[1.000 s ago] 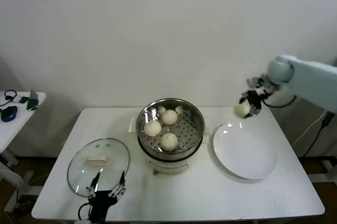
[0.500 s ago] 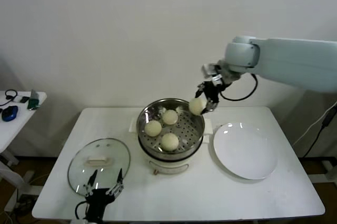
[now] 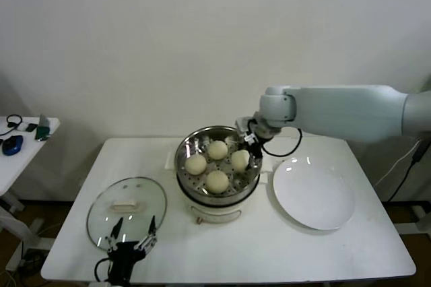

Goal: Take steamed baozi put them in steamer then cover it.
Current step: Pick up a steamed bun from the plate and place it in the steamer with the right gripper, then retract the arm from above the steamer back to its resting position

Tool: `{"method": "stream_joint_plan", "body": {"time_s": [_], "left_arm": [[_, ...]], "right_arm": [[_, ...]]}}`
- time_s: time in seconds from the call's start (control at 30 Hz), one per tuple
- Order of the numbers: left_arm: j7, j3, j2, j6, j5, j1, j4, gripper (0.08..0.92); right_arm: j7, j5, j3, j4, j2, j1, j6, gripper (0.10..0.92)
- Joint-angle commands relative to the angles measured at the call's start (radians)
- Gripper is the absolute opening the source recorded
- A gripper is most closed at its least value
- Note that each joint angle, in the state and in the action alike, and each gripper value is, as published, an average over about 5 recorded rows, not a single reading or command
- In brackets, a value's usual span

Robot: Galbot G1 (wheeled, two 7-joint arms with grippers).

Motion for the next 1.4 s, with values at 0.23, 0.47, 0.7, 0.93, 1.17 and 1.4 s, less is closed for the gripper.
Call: {"method": "stream_joint_plan", "body": {"time_s": [0.23, 0.47, 0.7, 0.93, 1.17, 1.4], "left_arm": [[-0.003, 0.006, -0.005, -0.003, 0.004, 0.001, -0.003, 0.823], [-0.013, 0.006, -0.005, 0.001, 0.001, 0.006, -0.014, 0.823], [-0.033, 0.007, 0.003, 0.058, 0.012, 0.01, -0.034, 0.823], [-0.02, 0.025, 0.034, 0.171, 0.025, 0.001, -0.085, 0.823], [0.088, -0.004, 0.055, 0.091, 0.024, -0.032, -0.068, 0.823], [0.068, -0.001, 0.06, 0.08, 0.022, -0.067, -0.031, 0.823]], "right_arm": [[0.061, -0.043, 0.054, -0.064, 0.035, -0.102, -0.017, 0.701], [-0.071, 0.07, 0.007, -0.039, 0.0, 0.053, 0.075, 0.815], [-0.032, 0.346, 0.109, 0.001, -0.156, 0.167, 0.067, 0.823], [0.443, 0.283, 0.647, 0.097, -0.443, -0.214, -0.05, 0.823], [0.651, 0.24, 1.13, 0.218, -0.744, -0.771, 0.045, 0.823], [0.643, 0.211, 1.991, 0.3, -0.779, -1.672, 0.132, 0.823]]}}
